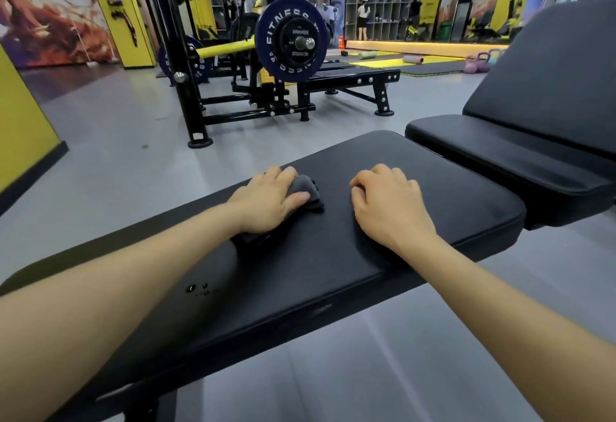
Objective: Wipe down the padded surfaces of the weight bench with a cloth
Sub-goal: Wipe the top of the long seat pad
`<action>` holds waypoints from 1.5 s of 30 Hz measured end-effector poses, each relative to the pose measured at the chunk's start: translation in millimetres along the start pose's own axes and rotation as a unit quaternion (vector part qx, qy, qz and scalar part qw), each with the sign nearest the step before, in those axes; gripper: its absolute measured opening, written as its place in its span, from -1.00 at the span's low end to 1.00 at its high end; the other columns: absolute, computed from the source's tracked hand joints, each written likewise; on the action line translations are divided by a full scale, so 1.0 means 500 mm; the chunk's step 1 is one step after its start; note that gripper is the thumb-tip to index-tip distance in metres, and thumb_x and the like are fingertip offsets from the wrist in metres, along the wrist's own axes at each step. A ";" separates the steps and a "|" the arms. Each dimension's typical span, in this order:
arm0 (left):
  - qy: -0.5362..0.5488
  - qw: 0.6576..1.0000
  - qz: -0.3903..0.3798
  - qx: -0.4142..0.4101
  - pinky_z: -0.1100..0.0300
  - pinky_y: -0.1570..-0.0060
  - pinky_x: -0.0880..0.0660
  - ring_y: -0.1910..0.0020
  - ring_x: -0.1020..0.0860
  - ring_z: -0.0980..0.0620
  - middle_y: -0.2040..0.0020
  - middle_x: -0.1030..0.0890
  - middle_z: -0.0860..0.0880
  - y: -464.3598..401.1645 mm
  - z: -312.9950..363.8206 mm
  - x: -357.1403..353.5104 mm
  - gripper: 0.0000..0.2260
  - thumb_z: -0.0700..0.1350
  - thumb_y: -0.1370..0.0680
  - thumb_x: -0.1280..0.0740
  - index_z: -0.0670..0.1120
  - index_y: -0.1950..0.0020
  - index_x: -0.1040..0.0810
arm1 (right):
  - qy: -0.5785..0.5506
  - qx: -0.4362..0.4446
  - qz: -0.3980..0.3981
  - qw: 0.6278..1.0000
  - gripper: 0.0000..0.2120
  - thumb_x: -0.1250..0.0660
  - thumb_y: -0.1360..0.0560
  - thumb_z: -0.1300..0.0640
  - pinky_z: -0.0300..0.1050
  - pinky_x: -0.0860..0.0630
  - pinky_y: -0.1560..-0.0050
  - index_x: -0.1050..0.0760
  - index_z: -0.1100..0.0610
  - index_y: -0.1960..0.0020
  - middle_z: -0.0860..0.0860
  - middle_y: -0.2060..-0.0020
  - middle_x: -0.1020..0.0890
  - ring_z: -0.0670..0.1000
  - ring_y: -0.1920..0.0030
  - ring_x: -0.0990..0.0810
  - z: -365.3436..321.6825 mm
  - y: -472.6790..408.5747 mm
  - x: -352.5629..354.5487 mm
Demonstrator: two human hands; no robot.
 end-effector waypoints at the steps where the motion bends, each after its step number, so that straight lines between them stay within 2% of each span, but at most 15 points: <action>1: -0.001 1.000 -0.004 0.005 -0.08 -0.18 -0.34 -0.18 -0.38 -0.14 -0.15 -0.37 -0.10 -0.010 -0.010 0.003 -0.67 0.17 -0.59 -0.08 -0.06 -0.14 -0.31 | 0.001 0.001 -0.001 1.000 -0.71 -0.03 -0.59 0.08 -0.01 -0.26 -0.13 -0.47 0.06 -0.17 0.03 -0.10 -0.49 0.10 -0.11 -0.39 -0.001 -0.001 0.000; 6: -0.021 0.986 0.031 0.161 -0.10 -0.20 -0.31 -0.31 -0.30 -0.19 -0.31 -0.32 -0.14 -0.095 -0.066 -0.001 -0.60 0.17 -0.60 -0.03 -0.08 -0.27 -0.29 | 0.016 0.009 0.005 1.000 -0.72 -0.04 -0.59 0.08 -0.02 -0.26 -0.11 -0.48 0.06 -0.15 0.02 -0.09 -0.49 0.09 -0.10 -0.39 -0.002 0.002 -0.003; 8: -0.032 0.981 0.043 0.185 -0.10 -0.19 -0.30 -0.32 -0.28 -0.18 -0.33 -0.30 -0.13 -0.102 -0.062 -0.010 -0.60 0.17 -0.60 -0.02 -0.07 -0.30 -0.27 | 0.024 0.009 0.003 1.000 -0.72 -0.04 -0.59 0.08 -0.02 -0.26 -0.11 -0.48 0.06 -0.15 0.03 -0.09 -0.49 0.09 -0.09 -0.39 -0.002 0.004 -0.004; 11: -0.039 0.985 0.025 0.169 -0.09 -0.17 -0.30 -0.30 -0.30 -0.19 -0.31 -0.31 -0.12 -0.078 -0.045 -0.002 -0.63 0.15 -0.61 -0.03 -0.07 -0.26 -0.28 | 0.031 0.012 0.004 0.999 -0.73 -0.03 -0.59 0.07 -0.02 -0.26 -0.12 -0.47 0.06 -0.14 0.03 -0.08 -0.48 0.09 -0.08 -0.39 -0.002 0.009 -0.002; 15: -0.027 0.998 -0.003 0.058 -0.06 -0.14 -0.35 -0.15 -0.38 -0.15 -0.09 -0.37 -0.08 -0.002 -0.044 -0.001 -0.75 0.15 -0.60 -0.07 -0.02 -0.02 -0.25 | 0.030 0.016 0.000 0.999 -0.72 -0.03 -0.60 0.05 -0.02 -0.26 -0.14 -0.48 0.06 -0.14 0.02 -0.07 -0.48 0.09 -0.09 -0.39 -0.002 0.009 -0.001; 17: -0.025 0.999 0.002 0.035 -0.06 -0.11 -0.36 -0.12 -0.39 -0.13 -0.01 -0.34 -0.03 0.013 -0.050 0.001 -0.76 0.16 -0.60 -0.06 0.00 0.03 -0.22 | 0.029 0.019 -0.001 0.999 -0.72 -0.03 -0.60 0.05 -0.01 -0.26 -0.14 -0.48 0.05 -0.14 0.02 -0.07 -0.48 0.09 -0.10 -0.38 -0.003 0.009 -0.001; 19: -0.032 0.998 0.006 0.057 -0.07 -0.13 -0.36 -0.16 -0.39 -0.15 -0.09 -0.39 -0.09 -0.013 -0.062 0.004 -0.73 0.16 -0.60 -0.04 -0.04 -0.01 -0.27 | 0.025 0.017 -0.001 1.000 -0.72 -0.04 -0.60 0.05 -0.02 -0.25 -0.14 -0.48 0.05 -0.14 0.02 -0.08 -0.48 0.09 -0.10 -0.38 -0.003 0.008 -0.001; 21: -0.044 0.993 0.021 0.104 -0.07 -0.15 -0.35 -0.23 -0.36 -0.18 -0.23 -0.38 -0.14 -0.055 -0.078 0.004 -0.65 0.16 -0.60 -0.04 -0.09 -0.15 -0.32 | 0.024 0.017 -0.005 1.000 -0.73 -0.04 -0.60 0.05 -0.02 -0.25 -0.14 -0.48 0.05 -0.14 0.01 -0.08 -0.48 0.08 -0.11 -0.38 -0.005 0.009 -0.002; 25: -0.041 0.983 0.036 0.177 -0.10 -0.17 -0.31 -0.31 -0.31 -0.20 -0.32 -0.33 -0.14 -0.113 -0.096 -0.007 -0.60 0.16 -0.61 -0.01 -0.09 -0.28 -0.29 | 0.028 0.017 -0.006 0.999 -0.73 -0.04 -0.59 0.05 -0.02 -0.25 -0.15 -0.47 0.05 -0.14 0.01 -0.10 -0.47 0.09 -0.12 -0.38 -0.006 0.010 -0.002; 28: -0.048 0.981 0.031 0.183 -0.10 -0.17 -0.31 -0.31 -0.30 -0.20 -0.33 -0.31 -0.15 -0.110 -0.089 -0.006 -0.60 0.16 -0.61 0.00 -0.09 -0.29 -0.27 | 0.032 0.017 -0.002 0.999 -0.73 -0.04 -0.59 0.06 -0.02 -0.25 -0.14 -0.47 0.05 -0.14 0.01 -0.10 -0.48 0.09 -0.11 -0.38 -0.006 0.012 0.000; 31: -0.047 0.988 0.002 0.146 -0.06 -0.17 -0.31 -0.26 -0.35 -0.23 -0.28 -0.34 -0.19 -0.075 -0.091 0.001 -0.62 0.14 -0.61 -0.03 -0.13 -0.22 -0.29 | 0.034 0.020 -0.001 0.999 -0.72 -0.03 -0.60 0.05 -0.02 -0.27 -0.13 -0.47 0.06 -0.14 0.02 -0.09 -0.48 0.08 -0.10 -0.39 -0.005 0.013 0.001; 35: -0.056 0.993 0.001 0.108 -0.01 -0.10 -0.34 -0.18 -0.41 -0.23 -0.22 -0.40 -0.21 -0.044 -0.097 0.006 -0.62 0.12 -0.62 -0.05 -0.18 -0.19 -0.33 | 0.028 0.020 0.001 0.999 -0.72 -0.03 -0.60 0.04 -0.02 -0.27 -0.12 -0.47 0.06 -0.13 0.01 -0.07 -0.48 0.08 -0.09 -0.38 -0.006 0.012 0.000; 45: -0.038 0.975 0.043 0.214 -0.10 -0.21 -0.34 -0.30 -0.34 -0.23 -0.33 -0.35 -0.18 -0.125 -0.103 -0.009 -0.58 0.15 -0.61 -0.02 -0.13 -0.29 -0.30 | 0.024 0.029 -0.008 0.999 -0.75 -0.03 -0.59 0.08 -0.02 -0.26 -0.12 -0.46 0.09 -0.10 0.03 -0.08 -0.44 0.10 -0.11 -0.35 -0.007 0.013 -0.003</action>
Point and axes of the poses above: each hand's wrist, its own y-axis away from the middle knuckle, its own x-axis out of the back of the hand, z = x × y, the point moved 1 cm from there along -y, towards the middle knuckle
